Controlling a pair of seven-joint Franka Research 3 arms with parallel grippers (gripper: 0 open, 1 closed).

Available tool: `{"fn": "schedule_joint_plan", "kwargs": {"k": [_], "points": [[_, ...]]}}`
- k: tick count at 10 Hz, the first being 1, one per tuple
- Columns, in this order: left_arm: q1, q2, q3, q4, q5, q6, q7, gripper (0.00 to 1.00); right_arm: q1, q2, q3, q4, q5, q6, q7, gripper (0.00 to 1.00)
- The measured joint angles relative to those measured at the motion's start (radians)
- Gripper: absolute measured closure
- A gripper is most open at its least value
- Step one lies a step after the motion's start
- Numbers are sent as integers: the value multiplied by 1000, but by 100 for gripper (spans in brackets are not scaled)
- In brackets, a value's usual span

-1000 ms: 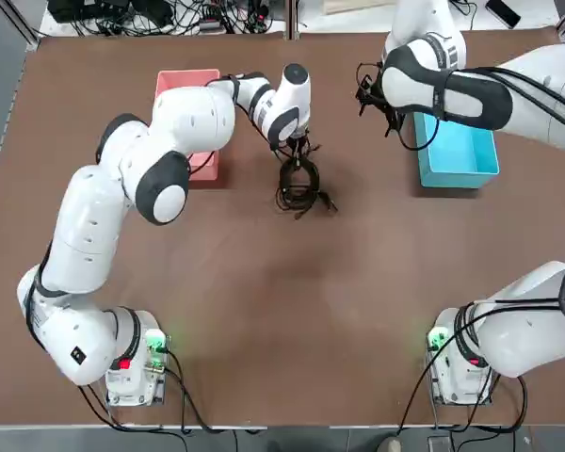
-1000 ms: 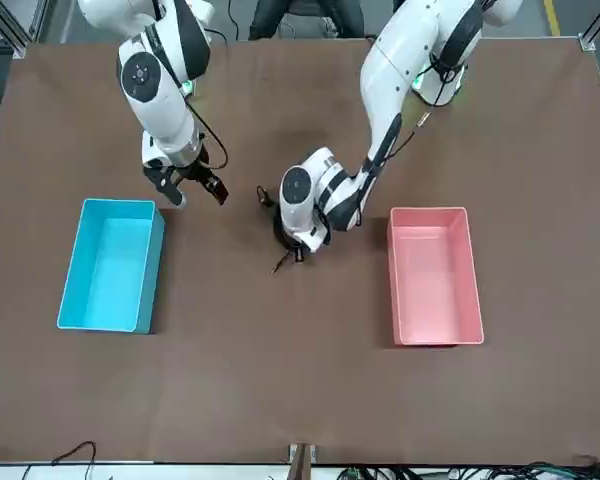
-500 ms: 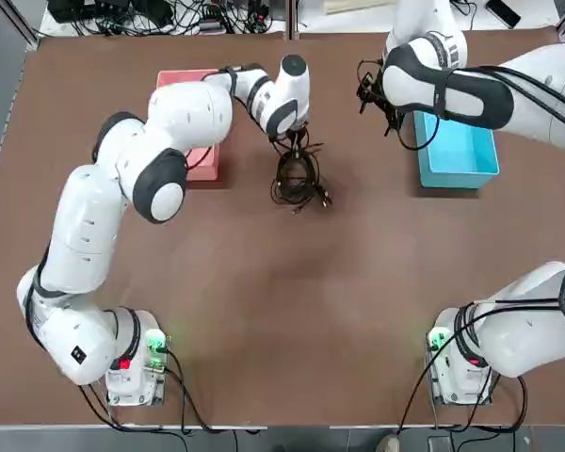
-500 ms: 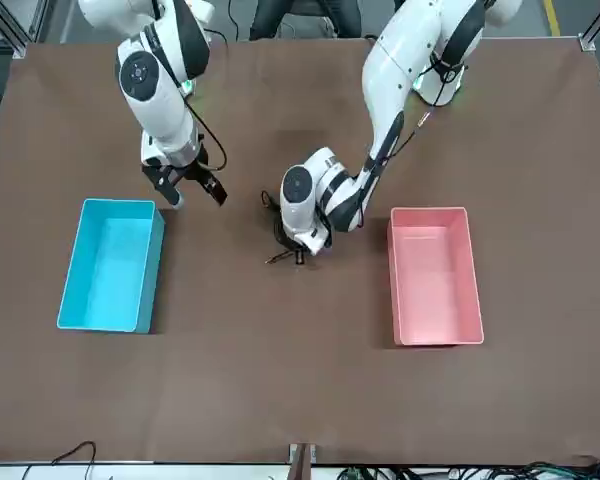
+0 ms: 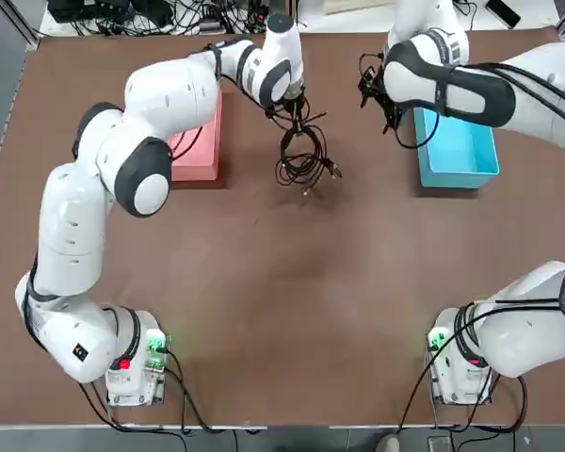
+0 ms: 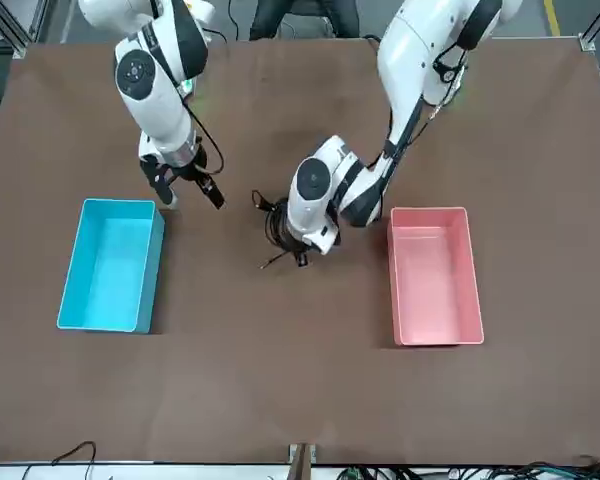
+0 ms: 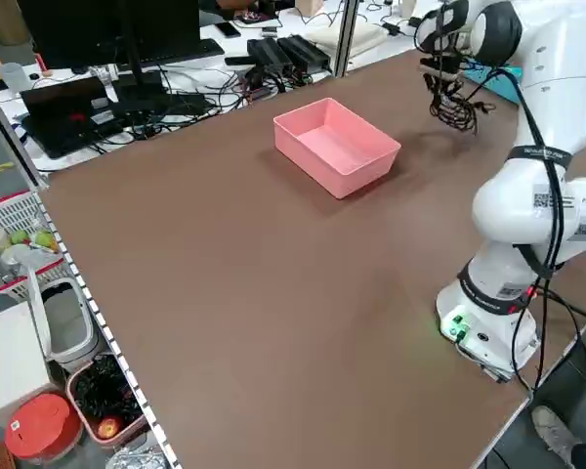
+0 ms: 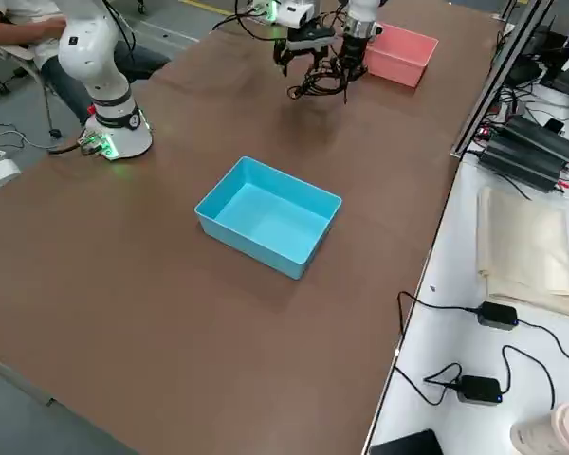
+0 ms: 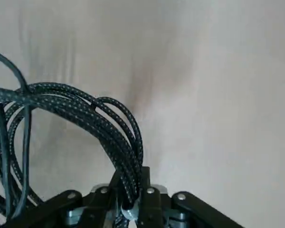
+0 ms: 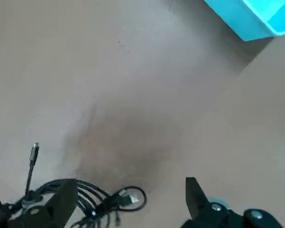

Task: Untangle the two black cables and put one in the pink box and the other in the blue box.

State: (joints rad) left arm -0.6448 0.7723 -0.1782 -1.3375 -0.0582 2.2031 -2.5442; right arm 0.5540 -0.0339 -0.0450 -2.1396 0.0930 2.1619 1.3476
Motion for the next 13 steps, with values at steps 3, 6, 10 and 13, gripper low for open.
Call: {"fn": "schedule_joint_plan", "kwargs": {"k": [3, 6, 10, 13], "points": [[-3, -46, -4, 7, -50, -28, -70, 83, 37, 0, 2, 4, 2, 1, 176, 0], [-3, -75, -5, 44, -86, -37, -137, 83, 73, 0, 2, 5, 2, 2, 367, 0], [0, -93, -4, 73, -155, -68, -150, 83, 118, 1, 3, 5, 2, 4, 499, 0], [0, -117, -4, 75, -180, -128, -150, 83, 151, 19, 3, 4, 2, 31, 575, 3]]}}
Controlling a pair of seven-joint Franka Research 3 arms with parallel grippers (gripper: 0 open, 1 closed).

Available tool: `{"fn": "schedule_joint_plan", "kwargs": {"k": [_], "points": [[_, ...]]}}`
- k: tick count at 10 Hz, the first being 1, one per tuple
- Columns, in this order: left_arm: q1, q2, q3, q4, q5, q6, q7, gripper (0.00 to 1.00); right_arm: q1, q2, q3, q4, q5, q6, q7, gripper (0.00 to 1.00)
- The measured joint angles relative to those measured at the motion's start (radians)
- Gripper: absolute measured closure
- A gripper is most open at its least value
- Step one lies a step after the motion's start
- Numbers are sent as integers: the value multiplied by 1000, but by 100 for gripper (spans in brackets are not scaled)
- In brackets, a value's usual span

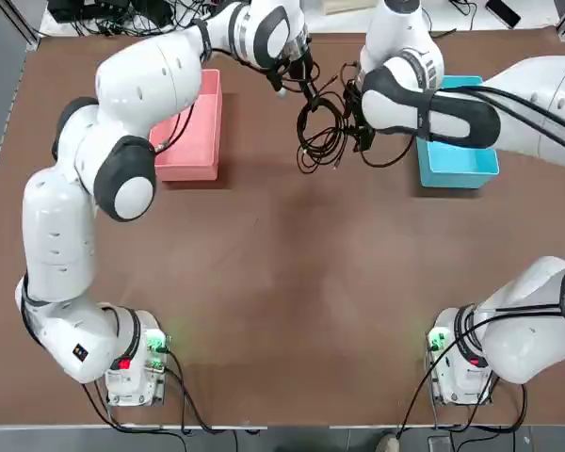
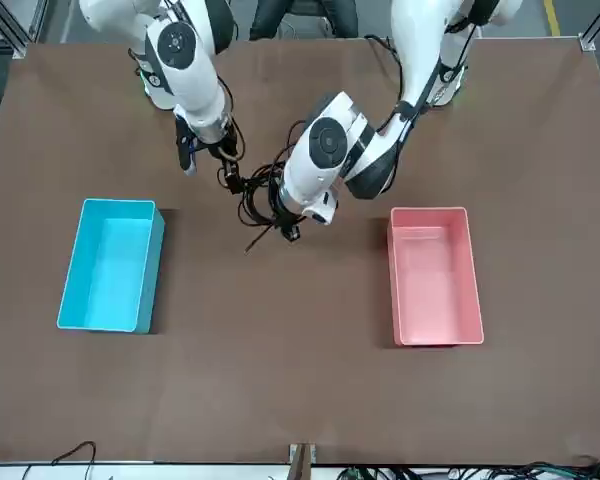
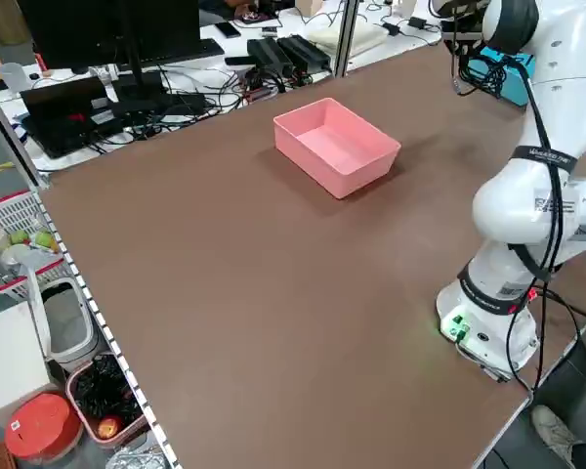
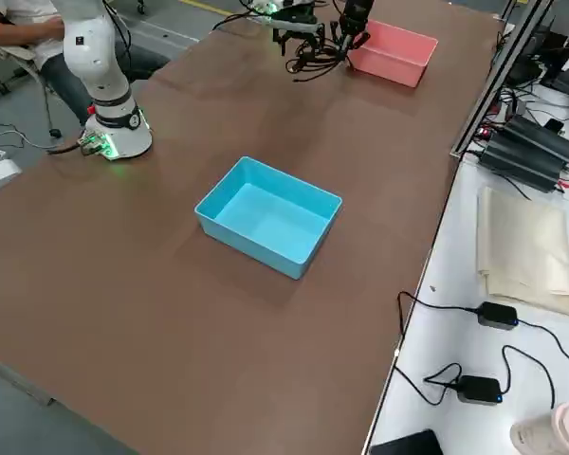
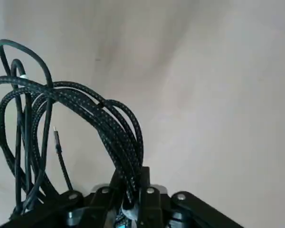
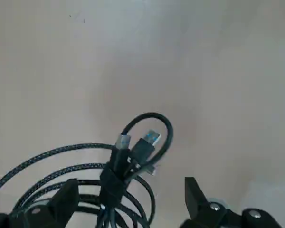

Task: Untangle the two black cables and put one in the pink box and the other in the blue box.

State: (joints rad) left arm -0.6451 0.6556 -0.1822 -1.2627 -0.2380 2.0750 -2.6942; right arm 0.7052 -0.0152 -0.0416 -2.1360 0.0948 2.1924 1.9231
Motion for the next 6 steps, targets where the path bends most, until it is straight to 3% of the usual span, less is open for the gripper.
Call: {"fn": "schedule_joint_plan", "kwargs": {"k": [4, 5, 6], "points": [[0, -5, 0, 0, -5, -19, 0, 83, 1, 31, -3, -1, 0, 25, 9, 11], [1, -9, 1, 1, -11, -20, 0, 83, 1, 31, -3, -1, 0, 25, 9, 18], [2, -13, 2, 1, -12, -25, 0, 83, 1, 31, -3, -1, 0, 25, 9, 34]]}}
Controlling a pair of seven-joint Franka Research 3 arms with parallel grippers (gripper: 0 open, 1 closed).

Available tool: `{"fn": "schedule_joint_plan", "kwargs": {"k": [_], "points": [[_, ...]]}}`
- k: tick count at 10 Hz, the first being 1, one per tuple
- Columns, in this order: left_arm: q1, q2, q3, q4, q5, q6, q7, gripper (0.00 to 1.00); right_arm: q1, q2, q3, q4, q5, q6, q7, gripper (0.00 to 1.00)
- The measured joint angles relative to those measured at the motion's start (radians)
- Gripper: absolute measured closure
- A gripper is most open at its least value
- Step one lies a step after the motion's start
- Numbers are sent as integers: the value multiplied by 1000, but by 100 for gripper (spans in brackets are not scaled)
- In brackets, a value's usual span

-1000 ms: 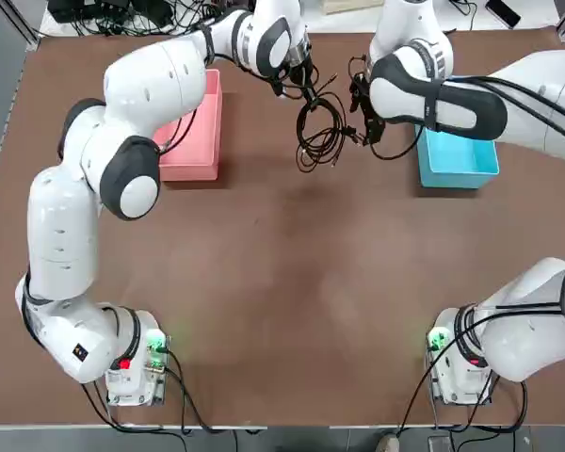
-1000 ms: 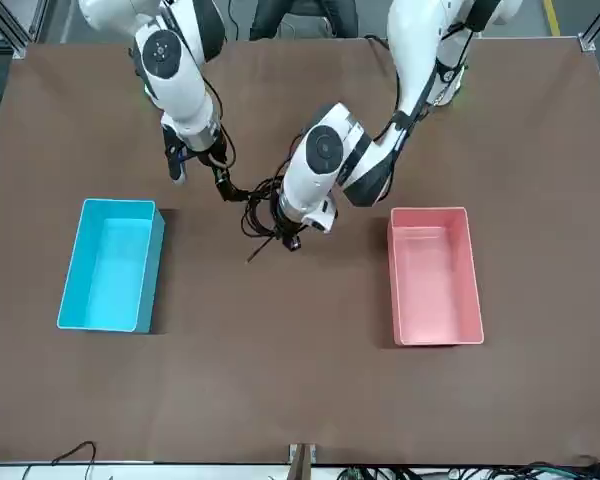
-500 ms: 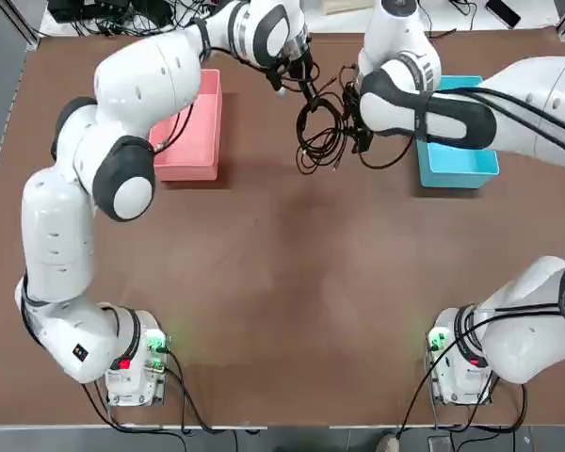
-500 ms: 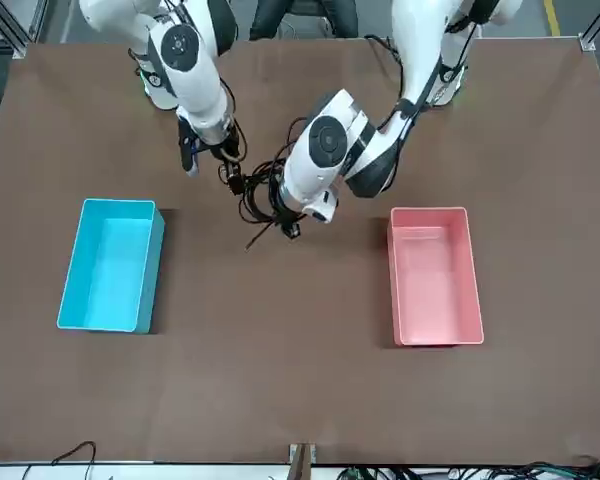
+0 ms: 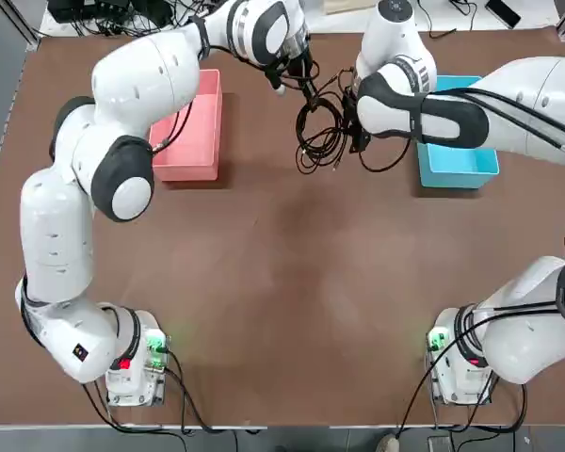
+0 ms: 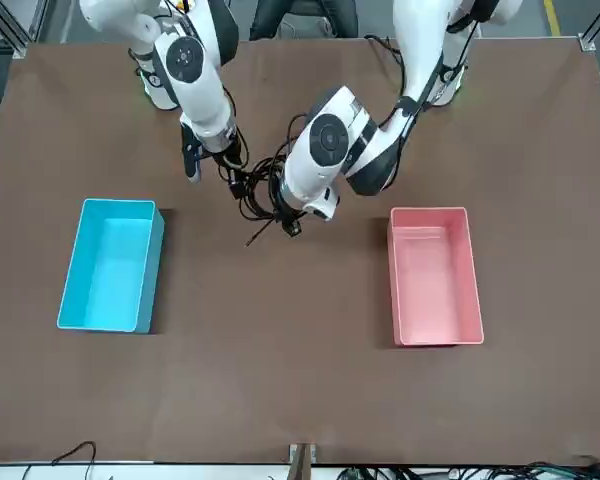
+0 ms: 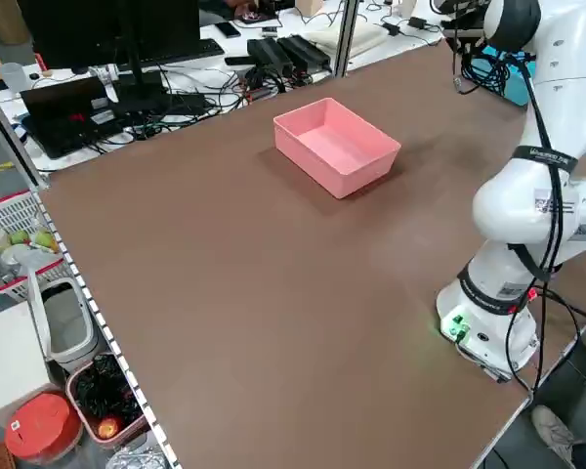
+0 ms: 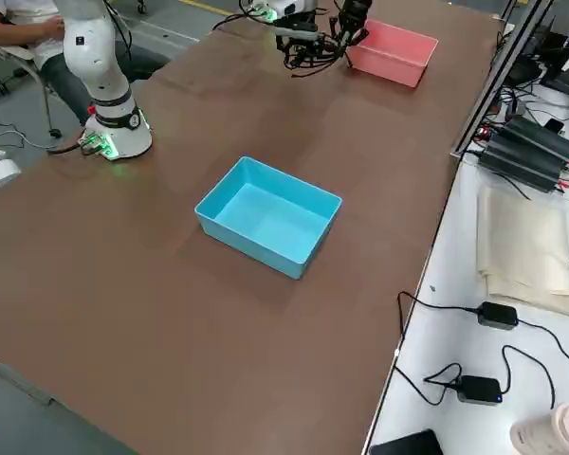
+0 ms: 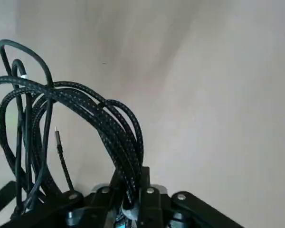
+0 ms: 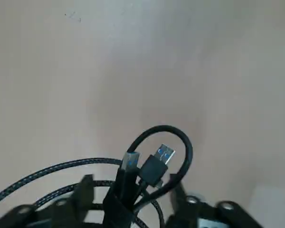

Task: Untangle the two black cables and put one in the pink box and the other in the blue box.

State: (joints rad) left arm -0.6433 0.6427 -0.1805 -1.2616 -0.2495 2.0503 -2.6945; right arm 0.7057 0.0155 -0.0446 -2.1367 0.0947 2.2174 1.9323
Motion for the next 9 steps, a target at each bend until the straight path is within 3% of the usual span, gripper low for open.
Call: {"fn": "schedule_joint_plan", "kwargs": {"k": [2, 4, 6, 9], "points": [[5, -3, 1, 0, 0, -9, 0, 83, 0, 0, 0, 0, 0, -1, 1, 49], [7, -4, 0, 0, -1, -15, 0, 83, 0, 0, 0, 0, 0, -1, 1, 82], [8, -4, 2, 0, -1, -16, 0, 83, 0, 0, -2, 1, 0, -9, -3, 92], [20, -3, 7, -2, -1, -23, 4, 83, -20, -1, -14, 36, 0, -109, -81, 92]]}}
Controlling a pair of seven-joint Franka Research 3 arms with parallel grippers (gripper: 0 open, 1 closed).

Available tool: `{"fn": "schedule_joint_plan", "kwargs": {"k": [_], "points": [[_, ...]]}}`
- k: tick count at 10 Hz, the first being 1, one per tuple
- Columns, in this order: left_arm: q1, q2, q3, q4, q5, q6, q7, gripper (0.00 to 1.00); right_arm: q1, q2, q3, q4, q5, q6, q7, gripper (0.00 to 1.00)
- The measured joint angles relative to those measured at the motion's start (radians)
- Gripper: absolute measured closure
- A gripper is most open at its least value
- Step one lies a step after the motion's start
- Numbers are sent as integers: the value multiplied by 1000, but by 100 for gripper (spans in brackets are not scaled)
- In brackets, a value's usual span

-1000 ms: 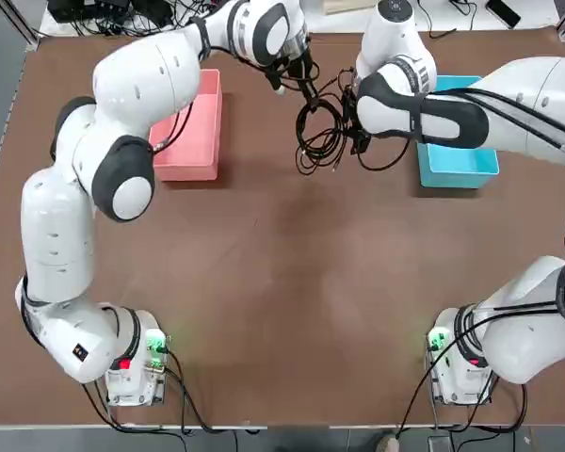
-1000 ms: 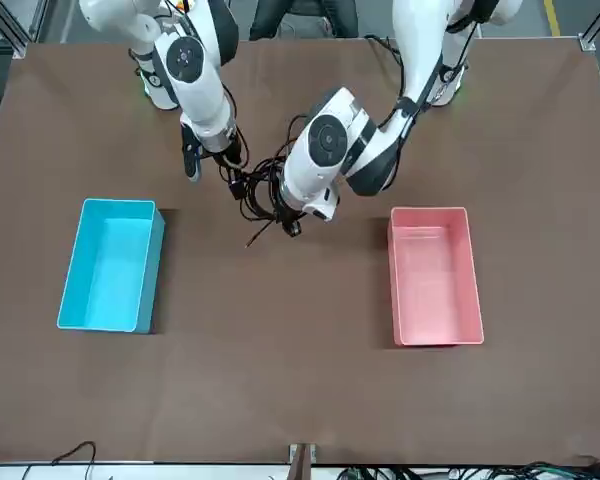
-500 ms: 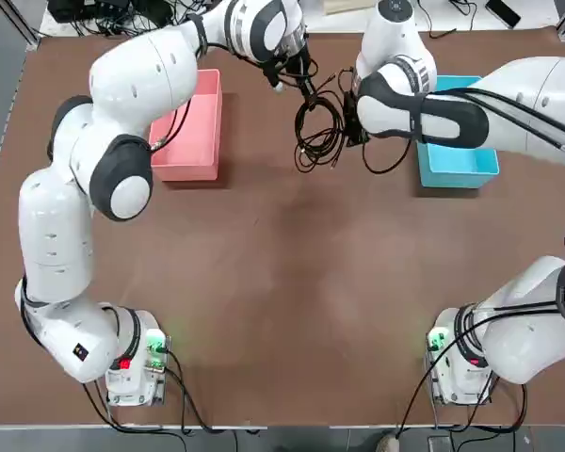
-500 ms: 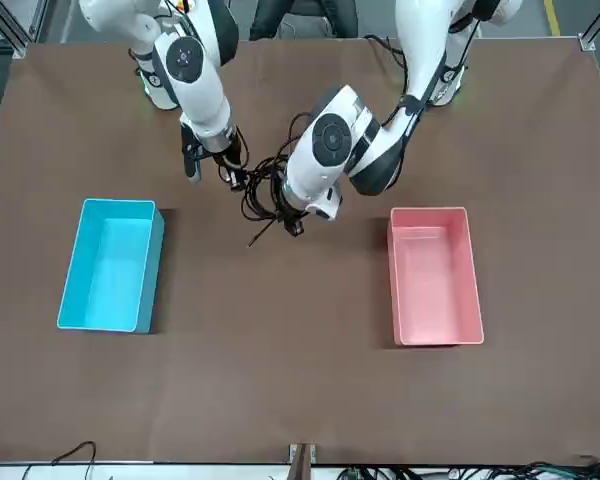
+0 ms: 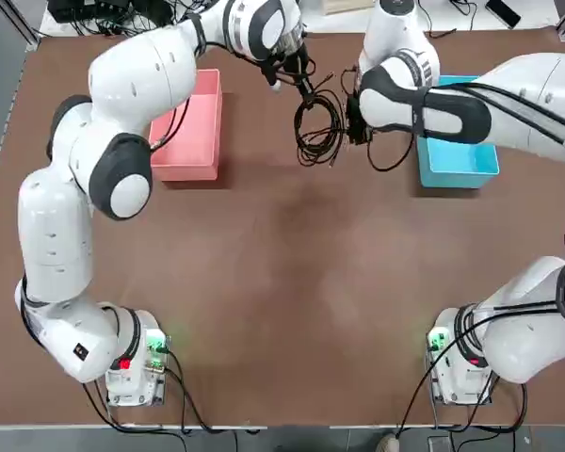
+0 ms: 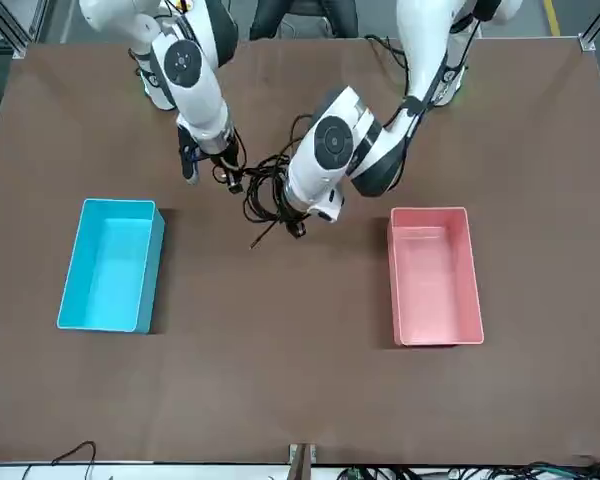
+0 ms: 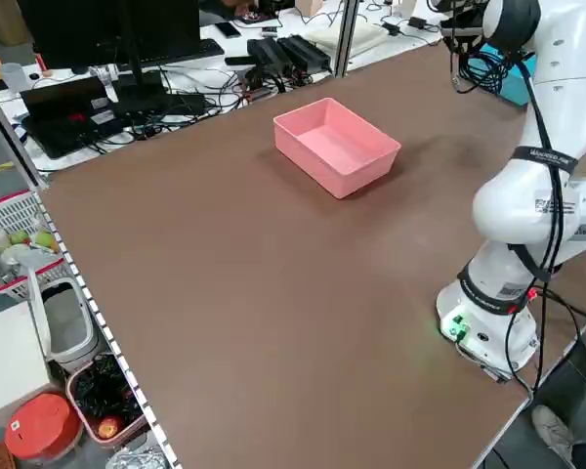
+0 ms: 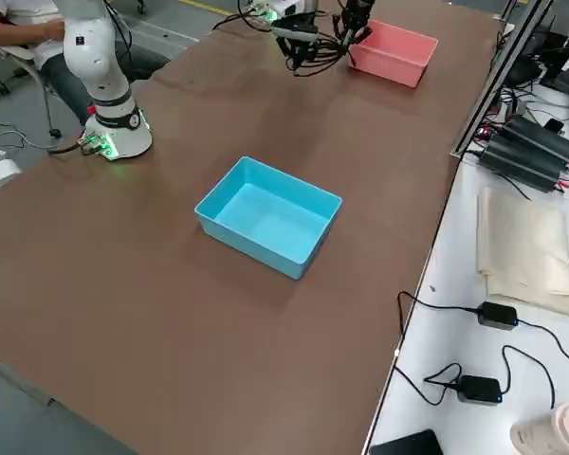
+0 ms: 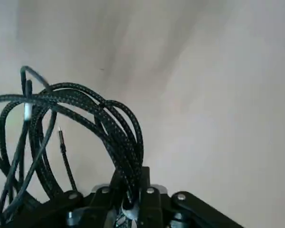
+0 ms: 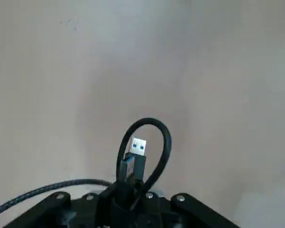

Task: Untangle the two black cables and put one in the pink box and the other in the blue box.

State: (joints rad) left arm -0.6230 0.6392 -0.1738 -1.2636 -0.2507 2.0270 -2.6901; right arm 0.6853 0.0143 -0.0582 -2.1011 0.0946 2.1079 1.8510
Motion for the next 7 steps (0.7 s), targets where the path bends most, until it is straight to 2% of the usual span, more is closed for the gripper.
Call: {"fn": "schedule_joint_plan", "kwargs": {"k": [4, 7], "points": [[44, 41, 13, -23, 44, -21, 99, 83, -157, -11, -10, 170, -4, -287, -333, 92], [156, 43, 17, -21, 55, -191, 300, 83, -317, -12, -17, 260, -88, -410, -643, 92]]}}
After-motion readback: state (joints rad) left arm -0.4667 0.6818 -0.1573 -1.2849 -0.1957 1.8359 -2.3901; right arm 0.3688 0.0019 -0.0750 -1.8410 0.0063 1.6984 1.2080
